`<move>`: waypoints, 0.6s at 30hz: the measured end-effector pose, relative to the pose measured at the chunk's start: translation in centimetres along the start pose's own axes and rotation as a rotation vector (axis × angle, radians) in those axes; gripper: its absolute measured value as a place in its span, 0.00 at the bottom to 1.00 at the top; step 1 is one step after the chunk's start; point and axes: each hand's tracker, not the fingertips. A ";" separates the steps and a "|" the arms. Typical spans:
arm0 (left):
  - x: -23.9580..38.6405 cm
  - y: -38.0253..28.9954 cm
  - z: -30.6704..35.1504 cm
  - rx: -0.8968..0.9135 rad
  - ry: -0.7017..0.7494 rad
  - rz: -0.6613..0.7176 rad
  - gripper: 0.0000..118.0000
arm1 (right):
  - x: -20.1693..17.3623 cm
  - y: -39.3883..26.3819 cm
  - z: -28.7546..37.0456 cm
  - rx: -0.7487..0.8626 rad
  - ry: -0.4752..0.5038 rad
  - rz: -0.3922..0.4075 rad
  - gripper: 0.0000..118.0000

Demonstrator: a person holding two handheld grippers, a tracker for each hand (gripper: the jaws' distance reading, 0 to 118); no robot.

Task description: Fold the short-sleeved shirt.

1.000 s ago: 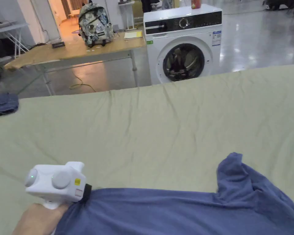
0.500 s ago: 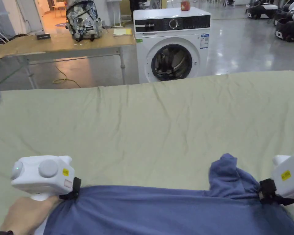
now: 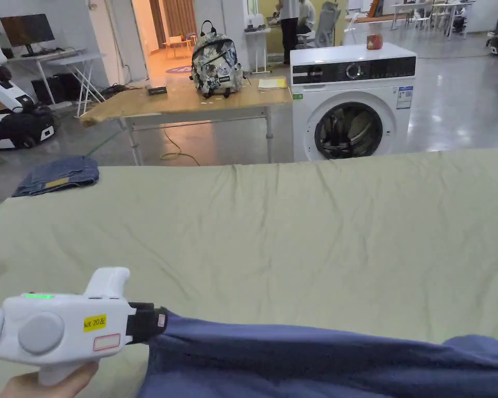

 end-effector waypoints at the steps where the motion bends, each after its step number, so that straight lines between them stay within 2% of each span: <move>1: 0.0 -1.5 0.9 0.003 -0.004 0.006 0.00 | 0.2 -1.7 1.5 0.001 0.009 -0.001 0.06; 5: 1.1 -6.7 1.7 -0.023 0.018 0.036 0.00 | 0.7 -8.0 4.9 0.002 0.031 -0.097 0.06; 9: -0.1 -10.5 0.0 -0.095 -0.010 0.039 0.00 | 0.6 -12.3 4.7 -0.040 0.002 -0.130 0.06; 11: 1.2 -11.7 -0.1 -0.092 0.029 -0.007 0.00 | 0.7 -13.6 3.8 -0.054 0.001 -0.145 0.06; 14: 1.2 -12.1 -0.5 -0.095 0.037 0.008 0.00 | 1.0 -14.6 2.8 -0.063 -0.018 -0.151 0.07; 15: 0.8 -12.3 -0.4 -0.092 0.036 0.037 0.01 | 0.9 -14.6 2.6 -0.073 -0.037 -0.146 0.10; 16: 0.9 -12.3 0.1 -0.069 0.025 0.047 0.08 | 0.8 -14.7 2.4 -0.085 -0.087 -0.127 0.19; 17: 1.3 -12.2 0.6 -0.045 0.034 0.042 0.22 | 2.3 -15.5 1.6 -0.087 -0.135 -0.103 0.35; 18: 1.9 -12.0 1.4 -0.005 0.064 0.025 0.41 | 2.3 -15.6 1.7 -0.084 -0.163 -0.073 0.51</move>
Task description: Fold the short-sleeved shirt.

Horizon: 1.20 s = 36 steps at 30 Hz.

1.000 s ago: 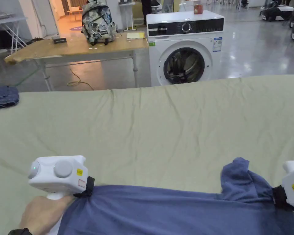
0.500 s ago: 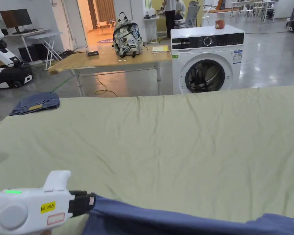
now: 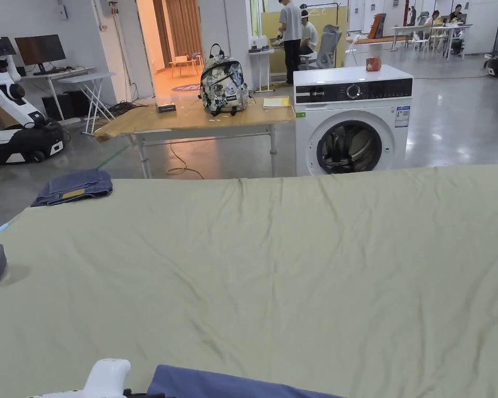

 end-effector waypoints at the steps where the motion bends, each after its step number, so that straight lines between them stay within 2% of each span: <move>1: 1.0 0.3 1.6 0.042 0.021 -0.031 0.47 | 0.1 -0.1 0.6 0.034 0.003 0.018 0.51; 5: 4.9 0.8 7.7 0.229 0.027 -0.060 0.48 | 0.4 -0.6 4.2 0.185 0.021 0.031 0.51; 10: 10.4 -0.8 13.4 0.494 0.011 -0.093 0.48 | -4.1 0.0 11.0 0.459 0.127 0.114 0.50; 11: 11.3 -1.2 14.1 0.547 0.020 -0.109 0.48 | -5.2 0.3 11.7 0.490 0.108 0.130 0.48; 12: 12.4 -1.8 14.7 0.607 0.033 -0.123 0.48 | -6.1 0.6 12.1 0.507 0.094 0.149 0.41; 14: 14.0 -2.3 15.6 0.629 0.029 -0.146 0.45 | -7.6 1.0 12.3 0.534 0.106 0.193 0.19; 15: 14.7 -2.5 16.0 0.619 0.026 -0.149 0.35 | -8.3 1.0 12.4 0.537 0.121 0.204 0.06; 16: 15.4 -2.8 16.3 0.617 0.023 -0.150 0.23 | -8.8 1.1 12.2 0.532 0.134 0.210 0.00; 18: 16.4 -3.1 16.8 0.606 0.023 -0.135 0.01 | -9.6 1.0 12.1 0.528 0.169 0.216 0.00; 19: 16.7 -3.6 17.1 0.608 0.016 -0.137 0.00 | -9.9 0.9 12.0 0.524 0.186 0.211 0.00; 25: 15.7 -4.1 17.1 0.564 -0.009 -0.099 0.00 | -10.7 0.5 11.5 0.501 0.201 0.202 0.00; 30: 11.5 -2.9 16.0 0.483 0.002 0.008 0.00 | -9.8 0.2 11.7 0.497 0.215 0.173 0.00; 34: 6.6 -2.2 12.8 0.382 -0.043 0.146 0.00 | -8.7 -0.2 11.6 0.453 0.282 0.115 0.00; 35: 5.5 -1.9 11.6 0.327 -0.060 0.173 0.06 | -8.6 -0.3 11.7 0.446 0.294 0.104 0.00; 36: 4.3 -1.7 10.3 0.302 -0.071 0.179 0.20 | -8.4 -0.5 11.5 0.443 0.296 0.095 0.00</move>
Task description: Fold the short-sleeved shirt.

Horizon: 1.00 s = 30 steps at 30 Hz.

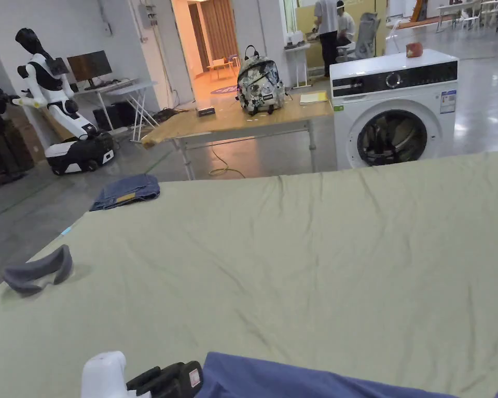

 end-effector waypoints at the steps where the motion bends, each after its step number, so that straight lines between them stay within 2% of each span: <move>1: -0.6 0.1 -1.1 -0.026 0.002 0.024 0.34 | 0.2 -0.2 0.0 -0.006 -0.001 -0.008 0.00; 2: -1.5 0.1 -2.3 -0.052 0.014 0.039 0.48 | 0.3 -0.4 0.0 -0.013 -0.002 -0.014 0.00; 3: -2.7 0.1 -3.9 -0.107 0.012 0.059 0.57 | 0.5 -0.5 0.0 -0.024 -0.004 -0.018 0.00; 6: -5.5 -0.9 -7.9 -0.194 0.002 0.220 0.57 | 0.8 -1.0 -0.2 -0.056 -0.017 -0.013 0.00; 11: -10.9 -2.9 -12.6 -0.245 0.086 0.314 0.57 | 1.2 -1.4 -0.7 -0.106 -0.040 0.008 0.00; 18: -11.2 -3.5 -13.6 -0.202 -0.025 0.428 0.57 | 1.9 -1.7 -2.1 -0.147 -0.029 -0.053 0.00; 23: -14.4 -3.3 -16.1 -0.191 -0.134 0.561 0.57 | 1.4 -1.6 -2.5 -0.175 -0.036 -0.015 0.00; 24: -14.7 -3.4 -16.5 -0.214 -0.175 0.609 0.55 | 1.4 -1.7 -2.5 -0.178 -0.032 -0.014 0.00; 25: -15.5 -3.7 -17.3 -0.238 -0.205 0.647 0.47 | 1.3 -1.7 -2.5 -0.182 -0.029 -0.017 0.00; 26: -15.6 -4.0 -17.9 -0.298 -0.250 0.693 0.30 | 1.3 -1.8 -2.6 -0.188 -0.028 -0.024 0.00; 27: -15.6 -4.7 -18.5 -0.351 -0.271 0.698 0.05 | 1.3 -1.8 -2.7 -0.194 -0.028 -0.034 0.00; 28: -15.3 -5.4 -18.7 -0.371 -0.235 0.682 0.04 | 1.3 -1.8 -2.8 -0.198 -0.026 -0.041 0.00; 30: -12.9 -4.6 -17.2 -0.261 -0.250 0.643 0.03 | 1.2 -1.9 -2.8 -0.205 -0.027 -0.048 0.00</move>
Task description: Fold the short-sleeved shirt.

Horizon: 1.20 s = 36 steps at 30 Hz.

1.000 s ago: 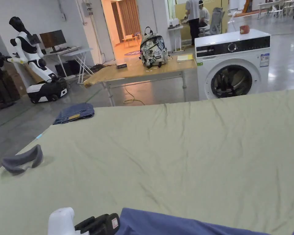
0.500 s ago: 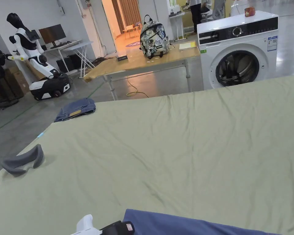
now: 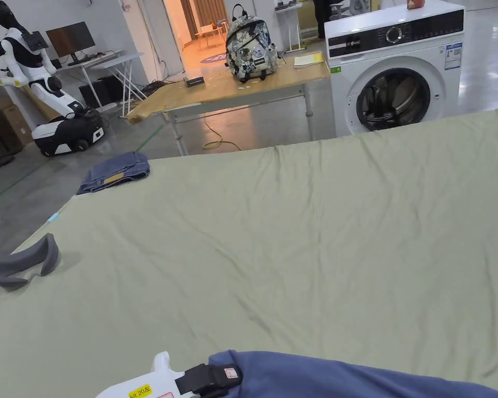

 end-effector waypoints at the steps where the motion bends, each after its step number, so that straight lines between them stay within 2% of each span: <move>1: 0.7 -0.2 0.8 0.070 0.041 -0.034 0.03 | 0.0 0.0 0.1 -0.003 -0.001 -0.001 0.00; 2: 1.1 -0.2 1.8 0.121 0.049 -0.037 0.02 | 0.0 0.0 0.3 -0.003 -0.002 0.002 0.00; 3: 4.0 -1.6 2.9 0.166 -0.003 0.005 0.02 | 0.0 0.0 0.6 0.000 -0.004 0.007 0.00; 5: 5.4 -1.4 5.0 0.176 -0.116 0.042 0.02 | 0.2 0.1 1.1 0.005 -0.003 0.010 0.00; 7: 6.9 -1.0 7.8 0.248 -0.067 -0.049 0.02 | 0.6 0.2 1.3 0.007 -0.005 -0.002 0.00; 10: 9.7 -0.7 13.1 0.271 -0.067 -0.047 0.02 | 0.8 0.2 1.6 0.015 -0.002 -0.032 0.00; 13: 13.5 -0.4 17.0 0.263 0.156 -0.250 0.02 | 1.1 -0.3 1.9 0.019 0.009 -0.054 0.00; 15: 15.5 -0.3 16.9 0.203 0.264 -0.395 0.02 | 1.2 -0.4 1.7 0.013 0.029 -0.068 0.00; 18: 18.7 -3.5 12.6 0.146 0.296 -0.522 0.02 | 2.0 -1.0 1.4 0.010 0.033 -0.070 0.00; 21: 19.3 -7.6 5.2 0.065 0.276 -0.571 0.02 | 1.2 -1.0 2.4 0.035 0.045 -0.065 0.00; 25: 17.8 -10.9 -4.3 -0.081 0.264 -0.494 0.02 | 1.1 -1.9 4.2 0.048 0.087 -0.097 0.00; 28: 17.1 -12.2 -7.7 -0.176 0.235 -0.478 0.04 | 1.5 -2.9 5.2 0.036 0.048 -0.079 0.00; 29: 17.0 -12.3 -8.1 -0.205 0.192 -0.470 0.09 | 1.8 -3.3 5.3 0.027 0.042 -0.087 0.00; 31: 17.2 -12.4 -7.3 -0.189 0.117 -0.456 0.47 | 2.8 -4.2 5.1 0.006 0.063 -0.154 0.00; 32: 17.5 -12.1 -6.8 -0.166 0.080 -0.463 0.56 | 3.3 -4.6 4.9 0.007 0.068 -0.186 0.00; 34: 17.9 -11.1 -5.2 -0.098 -0.008 -0.476 0.53 | 4.1 -5.2 4.3 0.000 0.062 -0.247 0.00; 36: 18.3 -10.4 -3.2 -0.063 -0.025 -0.431 0.52 | 4.6 -5.4 3.8 -0.007 0.057 -0.269 0.00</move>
